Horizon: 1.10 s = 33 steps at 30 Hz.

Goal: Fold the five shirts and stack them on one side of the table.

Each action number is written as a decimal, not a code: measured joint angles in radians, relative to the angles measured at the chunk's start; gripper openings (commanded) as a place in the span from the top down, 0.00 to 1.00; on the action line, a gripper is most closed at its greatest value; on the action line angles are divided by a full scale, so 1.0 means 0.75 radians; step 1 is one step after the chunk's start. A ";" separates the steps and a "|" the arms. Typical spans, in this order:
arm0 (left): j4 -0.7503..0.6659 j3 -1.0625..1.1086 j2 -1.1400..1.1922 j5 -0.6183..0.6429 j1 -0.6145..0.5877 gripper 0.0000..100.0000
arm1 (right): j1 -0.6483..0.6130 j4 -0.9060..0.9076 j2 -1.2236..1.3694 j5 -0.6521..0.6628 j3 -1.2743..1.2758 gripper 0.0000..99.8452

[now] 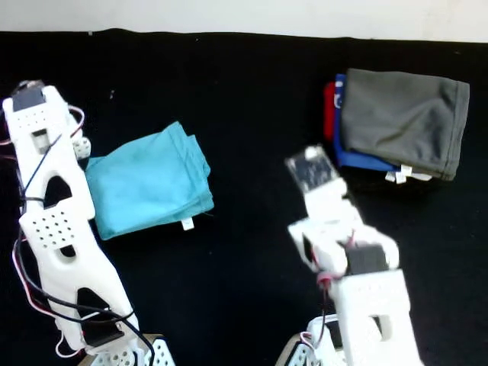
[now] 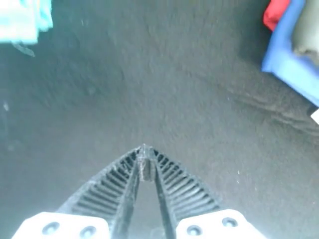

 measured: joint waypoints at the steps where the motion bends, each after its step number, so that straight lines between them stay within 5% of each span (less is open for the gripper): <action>1: 0.045 -0.051 0.000 0.000 0.008 0.99 | -0.014 0.025 0.110 -0.039 -0.104 0.99; 9: 0.250 -0.282 -0.035 0.000 -0.020 0.99 | -0.248 0.237 0.931 -0.295 -0.998 0.99; 21: 0.147 0.659 -0.679 -0.041 -0.055 0.99 | -0.608 0.426 1.849 -0.368 -1.941 0.99; 33: -0.252 1.334 -0.959 -0.039 -0.068 0.99 | -0.628 0.585 2.289 -0.374 -2.111 0.99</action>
